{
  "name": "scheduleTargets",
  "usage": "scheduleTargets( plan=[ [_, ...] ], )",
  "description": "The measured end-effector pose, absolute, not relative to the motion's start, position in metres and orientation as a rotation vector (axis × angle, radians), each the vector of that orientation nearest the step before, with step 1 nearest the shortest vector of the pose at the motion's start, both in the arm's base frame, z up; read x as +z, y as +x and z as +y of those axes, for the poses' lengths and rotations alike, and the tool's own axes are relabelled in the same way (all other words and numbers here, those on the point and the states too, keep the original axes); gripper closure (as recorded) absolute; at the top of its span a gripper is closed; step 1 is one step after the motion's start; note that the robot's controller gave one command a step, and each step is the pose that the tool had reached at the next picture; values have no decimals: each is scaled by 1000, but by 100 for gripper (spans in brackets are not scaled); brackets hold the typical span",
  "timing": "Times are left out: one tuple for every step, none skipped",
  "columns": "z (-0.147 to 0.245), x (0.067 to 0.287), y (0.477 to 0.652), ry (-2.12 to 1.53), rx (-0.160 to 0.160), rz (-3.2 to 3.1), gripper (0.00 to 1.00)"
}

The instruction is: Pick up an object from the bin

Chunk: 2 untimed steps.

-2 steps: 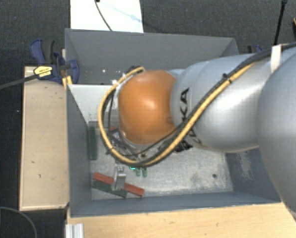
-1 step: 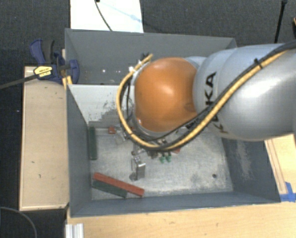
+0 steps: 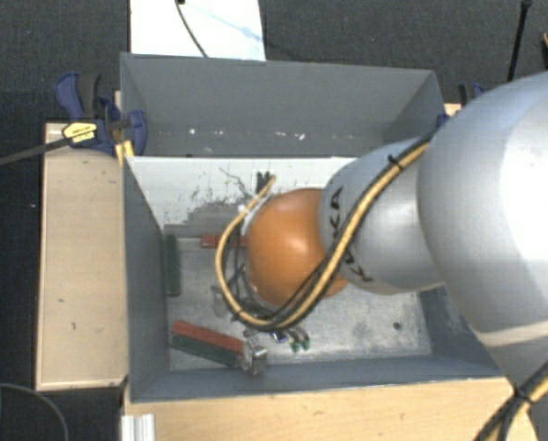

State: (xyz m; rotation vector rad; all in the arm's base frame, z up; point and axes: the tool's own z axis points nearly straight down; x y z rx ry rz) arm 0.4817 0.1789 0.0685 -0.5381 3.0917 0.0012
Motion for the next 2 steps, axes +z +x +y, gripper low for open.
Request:
scheduleTargets(
  plan=[
    [179,70,481,-530,1,3094,100],
    [181,213,526,-500,3,3089,100]
  ],
)
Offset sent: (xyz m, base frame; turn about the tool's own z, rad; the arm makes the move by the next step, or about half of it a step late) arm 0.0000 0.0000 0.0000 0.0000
